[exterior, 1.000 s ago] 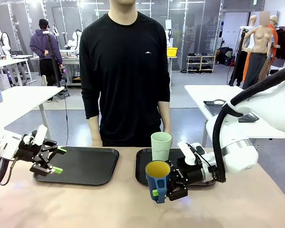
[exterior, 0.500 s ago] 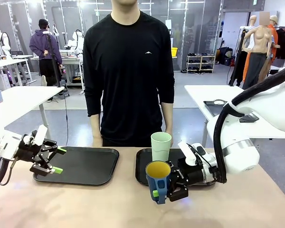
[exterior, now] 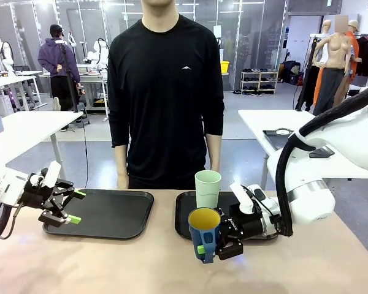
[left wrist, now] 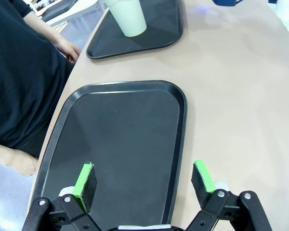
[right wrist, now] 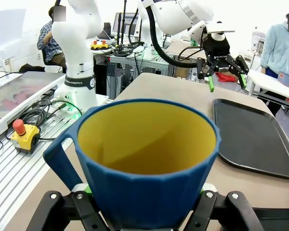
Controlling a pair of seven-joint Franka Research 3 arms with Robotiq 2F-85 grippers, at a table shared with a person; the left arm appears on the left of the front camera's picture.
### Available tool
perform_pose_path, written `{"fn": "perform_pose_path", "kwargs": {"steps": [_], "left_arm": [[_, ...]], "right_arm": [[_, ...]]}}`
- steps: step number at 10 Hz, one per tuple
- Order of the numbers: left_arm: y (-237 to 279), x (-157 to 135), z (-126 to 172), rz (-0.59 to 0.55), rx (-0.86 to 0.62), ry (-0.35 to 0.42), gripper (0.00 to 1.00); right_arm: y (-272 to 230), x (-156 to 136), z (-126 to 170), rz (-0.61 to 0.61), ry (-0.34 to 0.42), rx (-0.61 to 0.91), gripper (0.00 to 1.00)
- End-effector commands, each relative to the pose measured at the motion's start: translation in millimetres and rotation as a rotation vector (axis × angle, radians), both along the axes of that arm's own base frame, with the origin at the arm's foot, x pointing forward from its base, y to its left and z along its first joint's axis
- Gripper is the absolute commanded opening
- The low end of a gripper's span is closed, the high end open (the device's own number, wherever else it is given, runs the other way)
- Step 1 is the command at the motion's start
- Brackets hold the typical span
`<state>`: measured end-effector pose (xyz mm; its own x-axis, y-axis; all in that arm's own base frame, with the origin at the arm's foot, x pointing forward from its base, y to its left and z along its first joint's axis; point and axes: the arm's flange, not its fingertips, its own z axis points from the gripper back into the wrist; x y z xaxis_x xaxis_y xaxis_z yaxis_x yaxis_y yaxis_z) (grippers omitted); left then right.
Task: Sort and store the cups by type.
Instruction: Pick up the Handle plastic cup and place it into the empty Flat Tray.
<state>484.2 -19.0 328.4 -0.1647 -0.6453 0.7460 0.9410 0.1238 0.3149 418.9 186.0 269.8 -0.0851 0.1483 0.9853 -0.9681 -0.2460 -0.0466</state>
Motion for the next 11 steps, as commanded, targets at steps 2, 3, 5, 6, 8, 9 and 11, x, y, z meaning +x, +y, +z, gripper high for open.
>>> {"fn": "perform_pose_path", "kwargs": {"steps": [2, 3, 5, 6, 8, 9, 11], "left_arm": [[0.7, -0.3, 0.7, -0.01, -0.015, -0.001, 1.0], [0.7, -0.3, 0.7, -0.01, -0.015, -0.001, 1.0], [0.7, -0.3, 0.7, -0.01, -0.015, -0.001, 1.0], [0.7, -0.3, 0.7, -0.01, -0.015, -0.001, 1.0], [0.7, -0.3, 0.7, -0.01, -0.015, -0.001, 1.0], [0.7, -0.3, 0.7, -0.01, -0.015, -0.001, 1.0], [0.7, -0.3, 0.7, -0.01, -0.015, -0.001, 1.0]], "right_arm": [[43.2, 8.9, -15.4, -0.053, 0.057, 0.047, 0.72], [59.9, 12.0, -19.6, -0.062, 0.058, 0.081, 0.72], [93.6, 20.3, -27.9, -0.089, 0.064, 0.108, 0.72], [113.4, 24.0, -29.9, -0.088, 0.066, 0.135, 0.72], [153.5, 31.9, -32.1, -0.116, 0.057, 0.186, 0.72], [170.8, 35.0, -32.1, -0.132, 0.055, 0.184, 0.72], [204.6, 43.8, -27.9, -0.177, 0.037, 0.193, 0.72]]}}
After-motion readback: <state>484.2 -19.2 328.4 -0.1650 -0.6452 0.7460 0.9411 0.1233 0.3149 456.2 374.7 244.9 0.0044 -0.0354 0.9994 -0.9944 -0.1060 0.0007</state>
